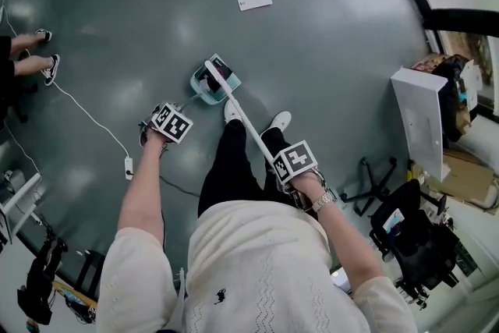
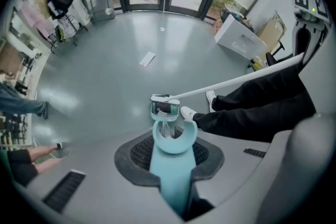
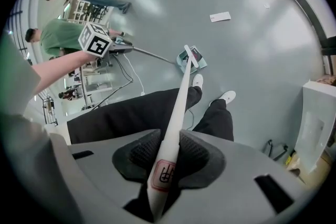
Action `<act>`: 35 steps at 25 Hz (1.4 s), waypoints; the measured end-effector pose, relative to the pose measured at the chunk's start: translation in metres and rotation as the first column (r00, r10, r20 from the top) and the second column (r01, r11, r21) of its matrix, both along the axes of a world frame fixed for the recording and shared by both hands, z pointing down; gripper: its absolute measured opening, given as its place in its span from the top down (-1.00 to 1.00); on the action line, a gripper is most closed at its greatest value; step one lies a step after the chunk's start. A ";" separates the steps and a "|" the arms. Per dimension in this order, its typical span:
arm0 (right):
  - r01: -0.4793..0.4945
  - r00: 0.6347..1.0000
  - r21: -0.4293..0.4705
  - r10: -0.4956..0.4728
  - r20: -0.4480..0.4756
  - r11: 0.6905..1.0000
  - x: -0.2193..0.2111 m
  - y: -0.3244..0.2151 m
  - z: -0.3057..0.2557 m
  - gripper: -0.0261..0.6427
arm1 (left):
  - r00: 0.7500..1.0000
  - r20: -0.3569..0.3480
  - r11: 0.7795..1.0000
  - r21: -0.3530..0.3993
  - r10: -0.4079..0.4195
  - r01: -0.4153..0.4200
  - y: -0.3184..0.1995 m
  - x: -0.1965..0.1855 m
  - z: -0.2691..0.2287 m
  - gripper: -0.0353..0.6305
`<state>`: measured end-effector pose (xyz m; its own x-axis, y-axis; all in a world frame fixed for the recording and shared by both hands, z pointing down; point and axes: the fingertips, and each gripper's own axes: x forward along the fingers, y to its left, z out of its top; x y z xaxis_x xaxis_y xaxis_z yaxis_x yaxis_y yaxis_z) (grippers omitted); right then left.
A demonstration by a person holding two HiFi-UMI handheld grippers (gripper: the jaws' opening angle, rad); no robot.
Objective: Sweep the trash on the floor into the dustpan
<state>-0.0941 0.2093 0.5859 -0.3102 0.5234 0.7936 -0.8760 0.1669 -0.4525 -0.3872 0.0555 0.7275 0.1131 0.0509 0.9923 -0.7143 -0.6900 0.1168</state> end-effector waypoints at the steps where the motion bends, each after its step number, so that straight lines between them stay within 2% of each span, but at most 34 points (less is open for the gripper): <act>1: -0.007 1.000 0.007 0.007 -0.003 1.000 0.006 -0.002 -0.003 0.56 | 0.999 -0.007 0.999 0.003 -0.038 0.038 0.000 0.001 0.000 0.62; 4: -0.055 0.998 0.029 0.056 -0.018 0.998 0.027 -0.012 -0.012 0.56 | 0.993 -0.013 0.993 0.013 -0.116 0.116 -0.001 0.008 -0.006 0.62; 8: -0.187 0.982 0.060 0.189 -0.025 0.980 0.046 -0.036 -0.027 0.56 | 0.993 -0.027 0.993 0.036 -0.111 0.112 -0.015 0.010 -0.023 0.62; 11: -0.308 0.951 0.083 0.309 -0.004 0.948 0.060 -0.071 -0.033 0.56 | 0.991 -0.038 0.990 0.053 -0.129 0.130 -0.042 0.006 -0.034 0.62; 14: -0.427 0.904 0.096 0.427 0.022 0.899 0.080 -0.115 -0.030 0.56 | 0.987 -0.043 0.985 0.065 -0.156 0.158 -0.080 0.006 -0.038 0.62; 16: -0.475 0.879 0.111 0.476 0.027 0.873 0.099 -0.152 -0.023 0.56 | 0.987 -0.036 0.984 0.077 -0.159 0.161 -0.110 0.011 -0.038 0.62; 18: -0.493 0.869 0.131 0.495 0.016 0.860 0.122 -0.191 -0.014 0.57 | 0.988 -0.022 0.984 0.081 -0.155 0.156 -0.141 0.020 -0.036 0.62; 22: -0.473 0.872 0.174 0.487 -0.047 0.864 0.179 -0.282 0.006 0.56 | 0.990 0.004 0.988 0.071 -0.138 0.137 -0.207 0.041 -0.032 0.62; 26: -0.368 0.905 0.209 0.401 -0.146 0.906 0.227 -0.375 0.022 0.57 | 0.995 0.036 0.994 0.044 -0.098 0.096 -0.270 0.052 -0.025 0.62; 29: -0.287 0.920 0.216 0.331 -0.209 0.933 0.257 -0.425 0.030 0.56 | 0.997 0.058 0.998 0.026 -0.056 0.054 -0.307 0.063 -0.021 0.62; 32: -0.194 0.929 0.219 0.251 -0.271 0.956 0.271 -0.460 0.040 0.56 | 0.997 0.060 0.999 0.004 -0.040 0.040 -0.336 0.068 -0.016 0.62; 35: -0.073 0.938 0.206 0.137 -0.317 0.976 0.260 -0.475 0.055 0.56 | 0.996 0.051 0.997 -0.022 -0.069 0.070 -0.357 0.063 -0.012 0.62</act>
<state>0.1656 -0.2655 0.6411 -0.0611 0.3331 0.9409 -0.9871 0.1196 -0.1064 -0.3241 -0.3016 0.7159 0.0675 0.0686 0.9954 -0.7656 -0.6361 0.0958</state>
